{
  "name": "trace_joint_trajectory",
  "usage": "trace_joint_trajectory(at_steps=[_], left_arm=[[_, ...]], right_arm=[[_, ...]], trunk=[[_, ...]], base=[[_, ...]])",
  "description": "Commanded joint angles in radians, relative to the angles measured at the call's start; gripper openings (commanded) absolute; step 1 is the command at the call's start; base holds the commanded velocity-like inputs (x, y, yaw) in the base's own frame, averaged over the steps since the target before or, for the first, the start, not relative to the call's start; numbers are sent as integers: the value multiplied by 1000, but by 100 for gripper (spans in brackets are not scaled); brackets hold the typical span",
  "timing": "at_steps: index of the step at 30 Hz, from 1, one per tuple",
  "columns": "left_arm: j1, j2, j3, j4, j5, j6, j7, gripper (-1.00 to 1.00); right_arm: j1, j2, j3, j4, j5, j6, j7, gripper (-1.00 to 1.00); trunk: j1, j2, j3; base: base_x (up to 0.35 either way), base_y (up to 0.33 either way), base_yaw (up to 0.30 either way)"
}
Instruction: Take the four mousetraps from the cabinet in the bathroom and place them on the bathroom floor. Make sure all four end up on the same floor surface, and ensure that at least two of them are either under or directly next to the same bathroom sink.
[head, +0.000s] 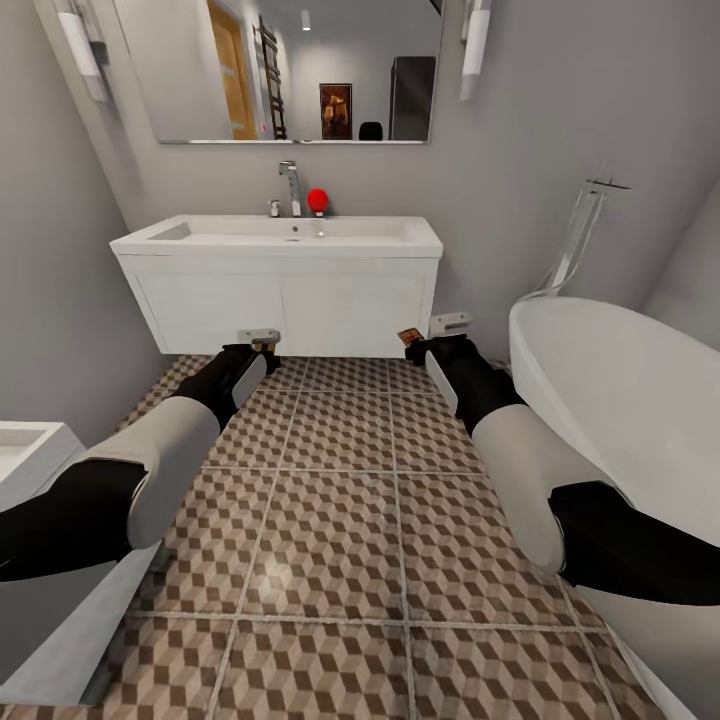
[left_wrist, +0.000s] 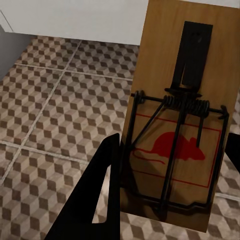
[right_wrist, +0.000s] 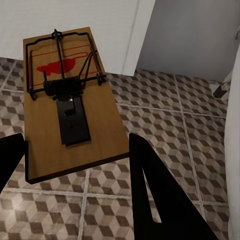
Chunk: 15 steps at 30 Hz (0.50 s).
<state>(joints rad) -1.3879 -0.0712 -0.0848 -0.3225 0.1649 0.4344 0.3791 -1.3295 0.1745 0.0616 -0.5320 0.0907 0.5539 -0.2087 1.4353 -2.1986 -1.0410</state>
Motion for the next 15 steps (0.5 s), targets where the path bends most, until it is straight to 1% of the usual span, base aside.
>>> trace_joint_trajectory(at_steps=[1, 8, 15], left_arm=[[0, 1, -9, -2, 8, 6, 11, -100], [0, 1, -10, -1, 9, 6, 11, -100], [0, 1, -10, -2, 9, 6, 11, -100]], right_arm=[[0, 0, 3, -1, 6, 8, -5, -100], [0, 0, 5, -8, 6, 6, -5, -100], [0, 0, 4, -16, 6, 8, -6, -100]], trunk=[[0, 0, -1], [0, 0, -1], [27, -49, -25]], base=[[0, 0, 0], [0, 0, 0], [0, 0, 0]])
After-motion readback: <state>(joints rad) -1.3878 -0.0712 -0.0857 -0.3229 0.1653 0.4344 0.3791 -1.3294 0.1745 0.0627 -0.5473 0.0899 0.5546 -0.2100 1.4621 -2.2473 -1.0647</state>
